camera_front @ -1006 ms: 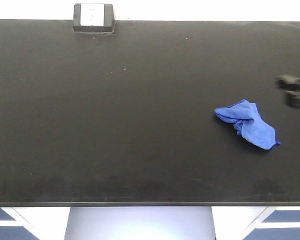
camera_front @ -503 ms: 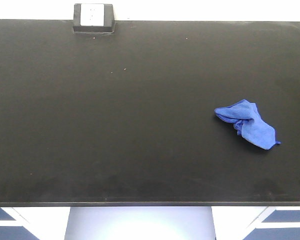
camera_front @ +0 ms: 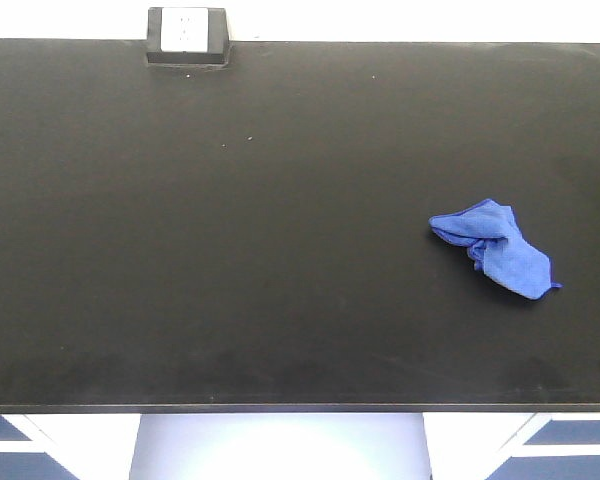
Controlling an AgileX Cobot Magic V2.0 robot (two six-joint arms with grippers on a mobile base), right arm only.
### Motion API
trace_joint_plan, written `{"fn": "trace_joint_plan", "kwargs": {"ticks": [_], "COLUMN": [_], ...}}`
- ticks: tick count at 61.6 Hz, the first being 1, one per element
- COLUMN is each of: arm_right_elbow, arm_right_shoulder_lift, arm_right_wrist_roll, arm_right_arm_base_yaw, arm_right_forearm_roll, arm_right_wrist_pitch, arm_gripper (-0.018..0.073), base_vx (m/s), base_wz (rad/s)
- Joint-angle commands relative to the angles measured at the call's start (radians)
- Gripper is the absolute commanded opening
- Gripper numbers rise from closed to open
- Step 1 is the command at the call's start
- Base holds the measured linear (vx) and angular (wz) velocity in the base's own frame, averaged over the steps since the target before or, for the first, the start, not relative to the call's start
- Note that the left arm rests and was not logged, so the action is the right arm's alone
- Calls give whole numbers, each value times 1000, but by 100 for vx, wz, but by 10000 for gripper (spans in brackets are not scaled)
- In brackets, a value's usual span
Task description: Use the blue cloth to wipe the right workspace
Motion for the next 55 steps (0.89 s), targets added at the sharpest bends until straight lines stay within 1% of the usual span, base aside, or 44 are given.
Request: {"fn": "trace_joint_plan", "kwargs": {"ticks": [1, 9, 11, 14, 20, 25, 32, 39, 44, 48, 55], "arm_right_elbow": [-25, -22, -11, 34, 181, 349, 562, 719, 789, 787, 788], "arm_right_shoulder_lift": [10, -5, -20, -49, -139, -213, -312, -380, -416, -438, -468], "arm_right_wrist_roll": [-4, -5, -3, 2, 37, 64, 96, 107, 107, 101, 98], "arm_right_arm_base_yaw": [1, 1, -2, -1, -1, -1, -1, -1, -1, -1, -1], "arm_right_forearm_roll": [8, -28, -36, -37, -43, -45, -45, -45, -45, -50, -57], "arm_right_wrist_pitch": [-74, -79, -99, -160, -333, -498, -675, -793, -824, -764, -729], "arm_gripper": [-8, -8, -8, -8, -8, -8, -8, -8, -8, -8, -8], "base_vx": [0, 0, 0, 0, 0, 0, 0, 0, 0, 0, 0], "base_wz": [0, 0, 0, 0, 0, 0, 0, 0, 0, 0, 0]}}
